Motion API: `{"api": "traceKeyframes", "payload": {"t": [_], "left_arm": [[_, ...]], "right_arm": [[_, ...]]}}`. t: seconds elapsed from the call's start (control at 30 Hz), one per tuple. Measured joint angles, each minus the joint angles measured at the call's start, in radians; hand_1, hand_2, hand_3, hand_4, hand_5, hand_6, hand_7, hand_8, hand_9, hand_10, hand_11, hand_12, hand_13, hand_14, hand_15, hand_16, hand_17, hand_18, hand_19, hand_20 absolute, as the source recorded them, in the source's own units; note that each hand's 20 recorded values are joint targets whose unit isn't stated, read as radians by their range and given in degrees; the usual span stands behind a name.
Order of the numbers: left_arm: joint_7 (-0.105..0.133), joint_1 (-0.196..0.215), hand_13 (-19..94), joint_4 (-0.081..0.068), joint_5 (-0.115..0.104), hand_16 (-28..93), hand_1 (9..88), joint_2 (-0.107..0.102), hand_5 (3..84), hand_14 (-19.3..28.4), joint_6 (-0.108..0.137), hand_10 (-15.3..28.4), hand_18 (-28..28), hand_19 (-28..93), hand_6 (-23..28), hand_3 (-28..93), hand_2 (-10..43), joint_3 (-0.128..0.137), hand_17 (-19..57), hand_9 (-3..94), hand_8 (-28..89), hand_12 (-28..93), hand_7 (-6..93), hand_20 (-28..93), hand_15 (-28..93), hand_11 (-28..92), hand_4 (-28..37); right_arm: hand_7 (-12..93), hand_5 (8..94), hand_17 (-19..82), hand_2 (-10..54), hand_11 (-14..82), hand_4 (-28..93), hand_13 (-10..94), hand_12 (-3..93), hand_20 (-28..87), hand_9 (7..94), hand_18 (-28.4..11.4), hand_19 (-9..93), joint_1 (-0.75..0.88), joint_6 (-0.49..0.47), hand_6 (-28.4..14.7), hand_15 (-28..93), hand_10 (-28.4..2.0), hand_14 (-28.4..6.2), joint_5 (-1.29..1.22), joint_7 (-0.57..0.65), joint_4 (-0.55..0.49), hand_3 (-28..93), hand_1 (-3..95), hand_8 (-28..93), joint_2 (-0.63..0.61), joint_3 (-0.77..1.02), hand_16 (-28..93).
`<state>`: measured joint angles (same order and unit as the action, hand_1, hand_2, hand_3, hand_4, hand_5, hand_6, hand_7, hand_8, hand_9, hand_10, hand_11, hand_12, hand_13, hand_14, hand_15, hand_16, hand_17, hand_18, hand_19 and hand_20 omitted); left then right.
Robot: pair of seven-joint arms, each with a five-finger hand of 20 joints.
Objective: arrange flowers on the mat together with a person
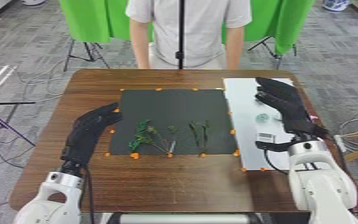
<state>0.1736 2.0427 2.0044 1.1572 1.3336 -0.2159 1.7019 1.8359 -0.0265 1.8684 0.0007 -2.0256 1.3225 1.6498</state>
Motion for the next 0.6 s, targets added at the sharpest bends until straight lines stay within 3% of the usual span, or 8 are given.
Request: {"api": "traceKeyframes", "payload": {"t": [0.1, 0.33, 0.53, 0.6], "left_arm": [[-0.006, 0.005, 35, 0.005, 0.001, 5, 27.7, 0.001, 47.9, 18.7, -0.001, 13.8, 12.7, 2, 4.7, 65, -6.0, 0.005, 2.9, 46.6, -5, 17, 11.4, 16, 16, 19, -16.8], [-0.013, 0.012, 35, 0.012, 0.005, 5, 27.7, 0.007, 47.9, 18.7, -0.005, 13.9, 12.7, 2, 4.8, 65, -5.9, 0.01, 2.7, 46.6, -5, 17, 11.3, 16, 16, 19, -16.7], [-0.015, 0.021, 35, 0.019, 0.009, 6, 27.8, 0.008, 47.7, 18.7, -0.005, 13.8, 12.8, 2, 4.7, 65, -5.8, 0.014, 2.6, 46.4, -4, 17, 11.3, 16, 16, 19, -16.5], [-0.015, 0.024, 35, 0.022, 0.011, 6, 27.8, 0.008, 47.6, 18.7, -0.005, 13.8, 12.9, 2, 4.7, 65, -5.7, 0.017, 2.5, 46.4, -4, 17, 11.3, 16, 16, 19, -16.5]], "right_arm": [[11, 53.4, 36, -9.5, 11.1, -16, 62, 18.3, 41, 60.4, -13.1, 20, -0.052, -0.119, -1.9, 18, -14.3, -12.7, 0.151, 0.107, -0.006, 74, 29.0, -7, -0.052, -0.016, 23], [10, 55.3, 44, -9.5, 9.8, -18, 72, 17.3, 44, 63.6, -13.8, 25, -0.14, -0.162, -3.1, 21, -15.2, -10.3, 0.5, 0.232, 0.019, 71, 36.0, -7, -0.153, -0.135, 24], [12, 59.9, 51, -9.5, 10.5, -19, 81, 16.6, 46, 69.1, -13.5, 32, -0.21, -0.347, -0.5, 24, -14.8, -7.2, 0.709, 0.32, 0.049, 69, 43.0, -7, -0.173, -0.167, 26], [12, 59.8, 52, -9.5, 10.5, -19, 82, 16.6, 46, 69.6, -13.3, 33, -0.229, -0.363, -0.3, 24, -14.9, -6.9, 0.711, 0.347, 0.068, 70, 43.2, -8, -0.184, -0.182, 27]]}}
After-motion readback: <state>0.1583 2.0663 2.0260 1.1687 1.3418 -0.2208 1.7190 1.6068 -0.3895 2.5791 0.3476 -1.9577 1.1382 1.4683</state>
